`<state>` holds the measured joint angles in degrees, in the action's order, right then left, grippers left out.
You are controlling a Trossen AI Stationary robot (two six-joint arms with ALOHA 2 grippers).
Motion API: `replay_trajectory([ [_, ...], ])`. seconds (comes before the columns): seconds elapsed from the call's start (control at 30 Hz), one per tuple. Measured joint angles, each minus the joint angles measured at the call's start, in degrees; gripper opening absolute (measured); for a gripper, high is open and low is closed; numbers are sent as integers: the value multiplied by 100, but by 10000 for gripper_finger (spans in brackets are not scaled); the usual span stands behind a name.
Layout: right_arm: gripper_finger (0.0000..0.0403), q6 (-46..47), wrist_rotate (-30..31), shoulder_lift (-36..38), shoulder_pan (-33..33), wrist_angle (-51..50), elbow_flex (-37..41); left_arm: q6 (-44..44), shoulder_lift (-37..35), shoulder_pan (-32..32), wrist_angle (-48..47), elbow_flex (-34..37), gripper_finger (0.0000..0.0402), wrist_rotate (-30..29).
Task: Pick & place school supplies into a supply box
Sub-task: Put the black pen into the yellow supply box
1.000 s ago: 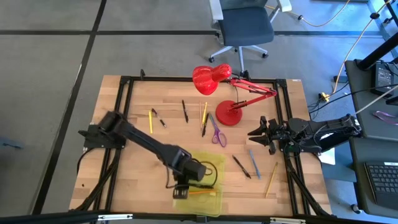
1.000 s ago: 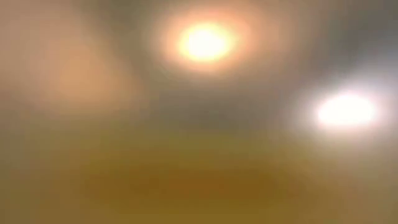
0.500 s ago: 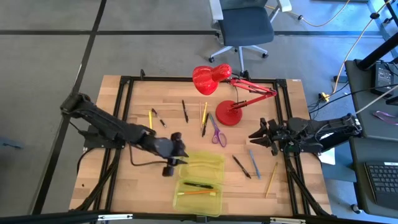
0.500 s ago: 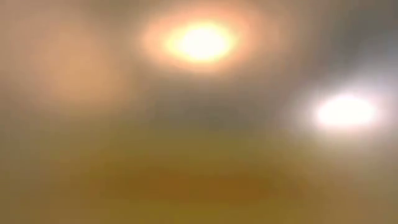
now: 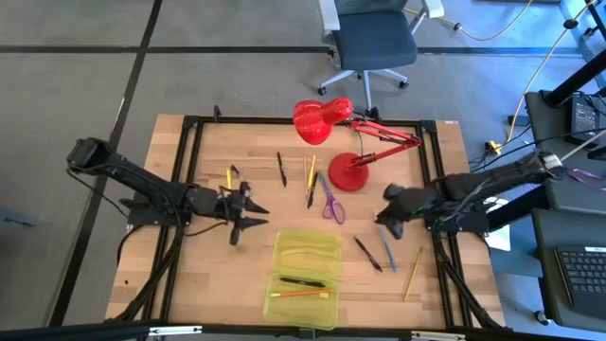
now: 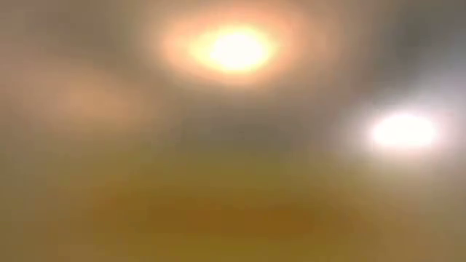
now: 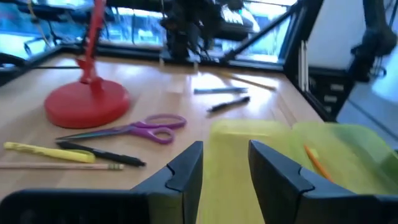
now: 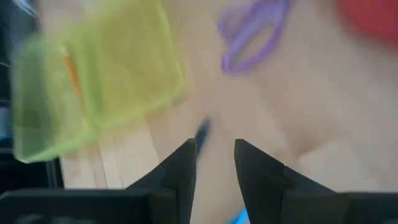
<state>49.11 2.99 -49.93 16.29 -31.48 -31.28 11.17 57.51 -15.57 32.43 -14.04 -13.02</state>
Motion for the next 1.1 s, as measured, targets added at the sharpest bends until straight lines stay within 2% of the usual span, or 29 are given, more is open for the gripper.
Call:
replay_trajectory([
  [0.2,114,1336,68,-1888,953,-209,-986,148,-152,120,978,546,121,-6],
  [0.4,114,2510,190,-3416,1654,-1441,-2090,204,-148,120,946,553,122,1],
  [0.53,114,2718,141,-4109,1898,-1780,-2410,207,-148,118,943,553,118,44],
  [0.67,114,2870,-42,-4438,1997,-1747,-2538,213,-147,118,943,553,120,44],
  [0.9,116,2910,-112,-4510,2018,-1553,-2558,110,-143,118,946,553,116,-50],
  [1.1,158,2855,-92,-4510,2018,-1550,-2557,110,-143,118,960,553,114,-93],
])
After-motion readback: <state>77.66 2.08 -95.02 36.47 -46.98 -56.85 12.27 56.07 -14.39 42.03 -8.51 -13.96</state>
